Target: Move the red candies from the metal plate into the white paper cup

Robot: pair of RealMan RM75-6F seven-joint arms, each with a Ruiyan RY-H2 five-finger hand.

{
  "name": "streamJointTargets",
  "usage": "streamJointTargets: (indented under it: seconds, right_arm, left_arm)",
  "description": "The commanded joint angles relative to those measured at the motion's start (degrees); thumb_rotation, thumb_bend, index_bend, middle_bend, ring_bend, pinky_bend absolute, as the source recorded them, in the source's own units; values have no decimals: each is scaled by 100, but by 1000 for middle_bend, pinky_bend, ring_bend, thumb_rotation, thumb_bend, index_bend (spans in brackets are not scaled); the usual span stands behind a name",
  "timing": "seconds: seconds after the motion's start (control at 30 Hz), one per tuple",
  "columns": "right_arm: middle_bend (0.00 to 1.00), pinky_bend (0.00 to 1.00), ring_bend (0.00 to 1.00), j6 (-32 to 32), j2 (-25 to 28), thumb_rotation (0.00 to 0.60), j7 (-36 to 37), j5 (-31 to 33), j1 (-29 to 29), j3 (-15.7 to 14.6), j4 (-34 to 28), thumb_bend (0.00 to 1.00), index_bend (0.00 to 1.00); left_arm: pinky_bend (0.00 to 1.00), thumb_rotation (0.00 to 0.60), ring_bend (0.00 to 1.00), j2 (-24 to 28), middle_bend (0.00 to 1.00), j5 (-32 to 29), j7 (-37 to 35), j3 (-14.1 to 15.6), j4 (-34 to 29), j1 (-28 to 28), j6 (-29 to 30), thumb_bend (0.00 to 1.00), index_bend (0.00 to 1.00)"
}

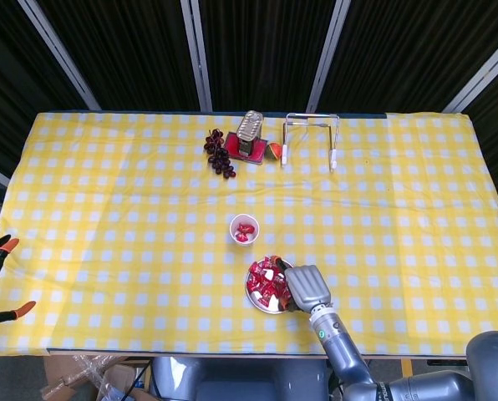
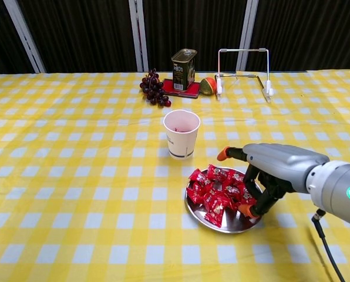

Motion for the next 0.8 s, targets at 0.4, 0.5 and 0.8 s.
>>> streamJointTargets:
  seconds: [0.4,0.5,0.8]
  right_arm:
    - [750,979,879,-211,-174,600,29,72,-68,191,355,369,122]
    - [751,979,879,-256,-159,600,32,140,-84,216,409,369,122]
    - [750,979,879,-339,-142,600,128,126,-166,214,485,368,279]
  left_arm:
    - [0,600,0,-6,0,-31,34,-11,-12,6,3,37,0]
    - [0,600,0,-5,0,-32,30,-13,-9,3,0,37,0]
    - [0,600,0,-6,0,-21,34,-10,-9,1,-1,38,0]
